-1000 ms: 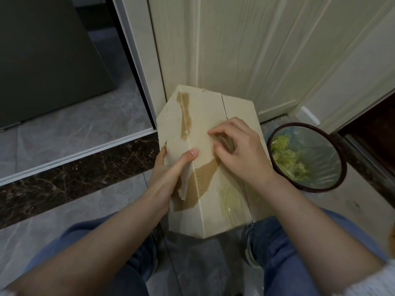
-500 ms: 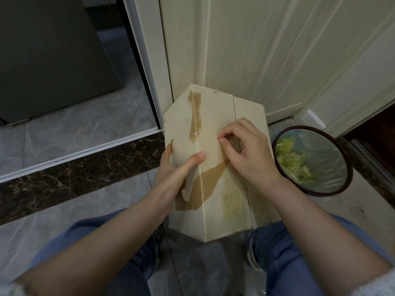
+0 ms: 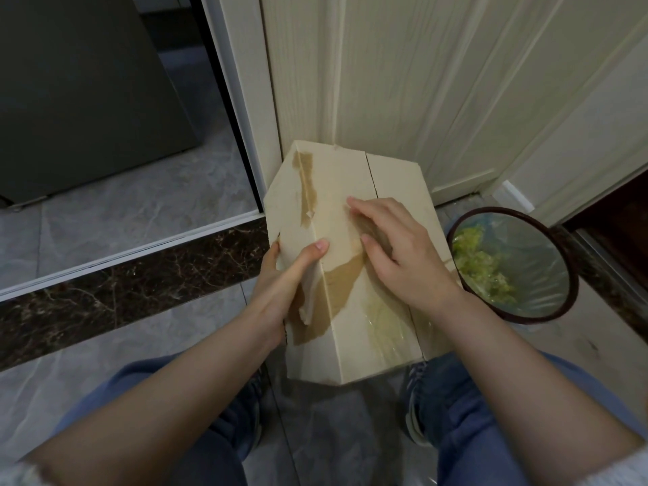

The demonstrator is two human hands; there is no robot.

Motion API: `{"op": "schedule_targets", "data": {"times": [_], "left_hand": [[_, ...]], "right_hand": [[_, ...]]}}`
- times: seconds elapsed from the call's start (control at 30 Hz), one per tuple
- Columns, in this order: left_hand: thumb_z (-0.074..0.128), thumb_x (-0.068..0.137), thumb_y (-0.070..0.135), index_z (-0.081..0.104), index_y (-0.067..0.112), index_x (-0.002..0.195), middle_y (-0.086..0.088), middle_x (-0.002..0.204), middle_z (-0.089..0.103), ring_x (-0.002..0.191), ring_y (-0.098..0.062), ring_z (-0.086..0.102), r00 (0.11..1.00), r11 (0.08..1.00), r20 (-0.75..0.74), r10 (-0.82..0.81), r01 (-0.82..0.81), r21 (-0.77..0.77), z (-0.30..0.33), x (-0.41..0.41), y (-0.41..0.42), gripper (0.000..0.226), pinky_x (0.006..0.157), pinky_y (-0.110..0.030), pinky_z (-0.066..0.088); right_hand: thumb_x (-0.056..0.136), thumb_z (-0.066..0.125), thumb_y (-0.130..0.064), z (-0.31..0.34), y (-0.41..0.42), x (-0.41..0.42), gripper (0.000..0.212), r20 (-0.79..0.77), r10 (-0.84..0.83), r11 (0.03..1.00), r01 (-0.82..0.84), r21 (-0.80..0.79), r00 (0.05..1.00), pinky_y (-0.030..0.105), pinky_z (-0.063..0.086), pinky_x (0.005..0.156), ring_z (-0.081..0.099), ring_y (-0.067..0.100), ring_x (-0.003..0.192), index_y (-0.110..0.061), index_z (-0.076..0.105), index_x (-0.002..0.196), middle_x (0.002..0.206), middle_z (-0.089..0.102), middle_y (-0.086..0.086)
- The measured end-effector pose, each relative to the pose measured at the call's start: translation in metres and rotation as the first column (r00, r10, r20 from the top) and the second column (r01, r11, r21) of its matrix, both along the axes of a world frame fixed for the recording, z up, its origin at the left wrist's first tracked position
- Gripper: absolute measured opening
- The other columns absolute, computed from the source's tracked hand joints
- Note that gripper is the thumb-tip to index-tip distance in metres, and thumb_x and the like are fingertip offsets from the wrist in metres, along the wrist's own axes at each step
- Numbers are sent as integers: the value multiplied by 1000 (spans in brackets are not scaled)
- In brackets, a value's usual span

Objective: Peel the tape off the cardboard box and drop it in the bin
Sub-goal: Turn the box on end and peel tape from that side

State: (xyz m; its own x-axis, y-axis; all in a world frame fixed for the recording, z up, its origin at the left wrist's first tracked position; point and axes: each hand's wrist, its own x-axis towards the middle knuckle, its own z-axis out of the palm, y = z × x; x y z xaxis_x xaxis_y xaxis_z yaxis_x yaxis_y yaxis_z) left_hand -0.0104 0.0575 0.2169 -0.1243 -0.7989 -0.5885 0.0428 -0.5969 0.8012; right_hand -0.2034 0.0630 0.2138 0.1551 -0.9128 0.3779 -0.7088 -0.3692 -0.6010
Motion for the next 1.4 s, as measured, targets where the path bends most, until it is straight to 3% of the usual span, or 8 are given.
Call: {"op": "schedule_targets", "data": {"times": [0.07, 0.3, 0.47, 0.8, 0.93, 1.03, 1.23, 1.4], "left_hand": [[85, 53, 69, 26, 37, 159, 10, 143, 50, 116, -15, 52, 1000, 1000, 6, 1, -1, -13, 2, -1, 0, 125, 93, -41, 43], [76, 57, 62, 24, 35, 160, 11, 134, 47, 104, -9, 48, 1000, 999, 0, 22, -22, -38, 1, -1, 0, 118, 89, -37, 38], [77, 53, 63, 21, 33, 161, 4, 154, 43, 120, -15, 45, 1000, 999, 17, 21, -20, -48, 0, 0, 0, 125, 97, -37, 36], [77, 52, 64, 22, 34, 161, 5, 152, 43, 119, -17, 45, 1000, 1000, 26, 16, -15, -23, 3, -1, 1, 125, 99, -42, 38], [78, 48, 68, 21, 37, 161, 4, 154, 44, 127, -22, 47, 1000, 1000, 31, 7, -7, -1, 4, -1, 0, 130, 109, -51, 39], [77, 49, 68, 21, 37, 161, 4, 153, 43, 124, -19, 46, 999, 1000, 33, 0, 0, 0, 4, -1, -1, 129, 108, -51, 39], [77, 57, 64, 23, 35, 161, 6, 147, 48, 120, -18, 48, 1000, 1000, 23, -3, 3, 13, 2, 1, 1, 121, 103, -46, 41], [76, 62, 61, 32, 37, 157, 13, 121, 55, 101, -8, 53, 1000, 1000, -1, 0, 0, 31, 2, 1, 1, 107, 96, -43, 43]], "right_hand": [[92, 58, 5, -1, -1, 0, 48, -30, -19, 999, 18, -37, 999, 29, 42, 105, 53, 21, 118, -4, 55, 138, 124, 57, 8], [89, 63, 3, -5, -2, -1, 39, 18, -14, 996, 16, -85, 1000, 34, 46, 106, 55, 20, 122, -6, 67, 127, 127, 60, 8], [86, 66, 3, -7, -4, 0, 36, 52, -22, 995, 26, -92, 998, 30, 46, 108, 57, 15, 123, -5, 70, 122, 128, 60, 10], [85, 68, 3, -4, -5, -5, 25, 89, -69, 991, 79, -112, 994, 30, 50, 102, 62, 14, 116, -6, 76, 107, 123, 64, 8], [87, 61, 7, 0, -4, -4, 43, 75, -84, 993, 90, -76, 994, 33, 46, 107, 56, 14, 124, -4, 64, 128, 130, 61, 6], [88, 53, 9, -5, -5, -5, 58, -28, -42, 998, 41, -40, 999, 34, 36, 115, 45, 19, 135, -8, 52, 143, 144, 51, 7], [92, 55, 1, -15, -8, -10, 46, -35, -8, 999, 7, -51, 999, 40, 36, 115, 45, 23, 136, -14, 63, 134, 141, 56, 5], [87, 69, 0, -15, -11, -10, 32, 6, -41, 991, 42, -126, 999, 43, 46, 106, 55, 24, 127, -15, 75, 115, 124, 68, 3]]}}
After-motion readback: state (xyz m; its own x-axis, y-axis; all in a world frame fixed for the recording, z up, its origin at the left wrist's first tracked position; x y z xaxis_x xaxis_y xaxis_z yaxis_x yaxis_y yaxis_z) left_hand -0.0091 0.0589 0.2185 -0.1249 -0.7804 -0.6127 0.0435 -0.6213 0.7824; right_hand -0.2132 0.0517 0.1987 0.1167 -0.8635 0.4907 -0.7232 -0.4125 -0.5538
